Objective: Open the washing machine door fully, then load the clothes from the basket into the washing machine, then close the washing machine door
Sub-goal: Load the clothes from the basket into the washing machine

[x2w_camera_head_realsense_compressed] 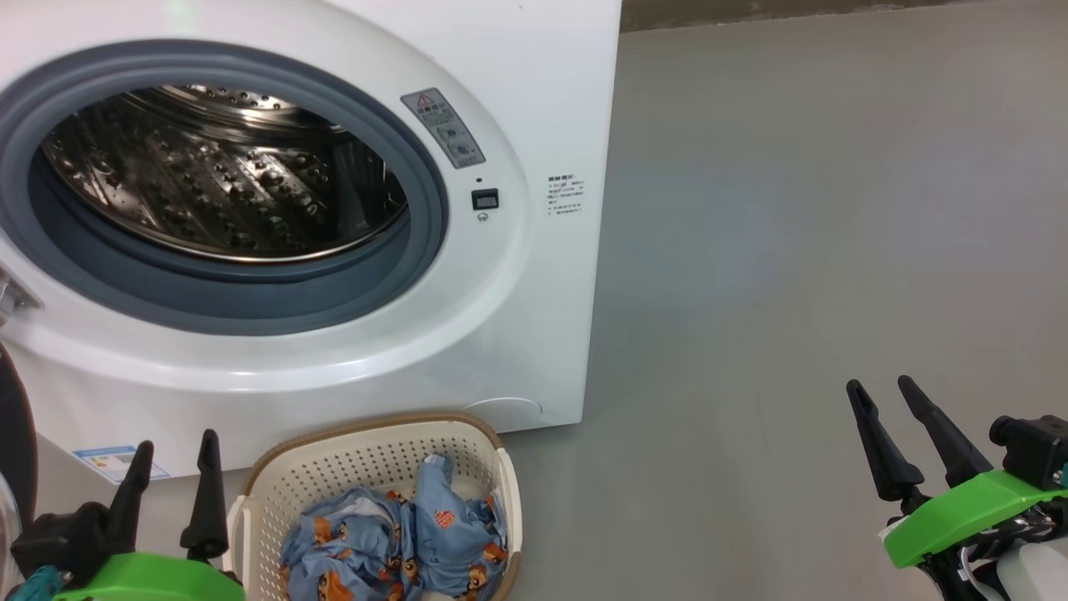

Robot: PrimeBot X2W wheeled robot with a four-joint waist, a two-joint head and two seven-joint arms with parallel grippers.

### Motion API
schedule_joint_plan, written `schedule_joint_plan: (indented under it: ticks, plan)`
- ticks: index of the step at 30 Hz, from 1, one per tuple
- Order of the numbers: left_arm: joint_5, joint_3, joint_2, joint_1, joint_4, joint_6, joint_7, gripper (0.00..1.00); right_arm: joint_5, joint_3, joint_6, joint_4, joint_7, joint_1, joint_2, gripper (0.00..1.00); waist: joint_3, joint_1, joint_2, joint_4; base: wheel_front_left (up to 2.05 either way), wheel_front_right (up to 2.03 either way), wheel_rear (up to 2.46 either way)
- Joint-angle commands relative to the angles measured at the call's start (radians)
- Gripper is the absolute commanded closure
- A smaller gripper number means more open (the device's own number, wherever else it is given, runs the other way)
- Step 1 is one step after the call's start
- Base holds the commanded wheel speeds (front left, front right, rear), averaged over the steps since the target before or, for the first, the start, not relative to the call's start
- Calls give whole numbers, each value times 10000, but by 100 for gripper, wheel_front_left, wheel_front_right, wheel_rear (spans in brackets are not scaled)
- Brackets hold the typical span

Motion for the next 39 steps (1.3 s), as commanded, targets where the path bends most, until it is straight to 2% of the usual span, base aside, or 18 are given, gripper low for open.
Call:
schedule_joint_plan:
  ticks: [1, 20, 32, 39]
  plan:
    - [124, 395, 208, -312, -261, -15, -63, 0, -87, 101, 100, -216, -120, -121, -171, 0, -3, 0, -1, 22, 64, -64, 0]
    - [329, 300, -234, -27, 514, -15, -63, 0, -104, 185, 100, -279, -120, -146, -127, 0, 90, 0, -1, 82, 6, -6, 0]
    - [444, -47, -436, -292, 1940, -15, -63, 0, -269, 83, 100, -508, -120, -387, 217, 0, 895, 0, -1, -285, 0, 0, 0]
    - [372, -172, -362, -634, 2772, -15, -63, 0, -370, 51, 100, -592, -120, -605, 466, 0, 1433, 0, -1, -535, 0, 0, 0]
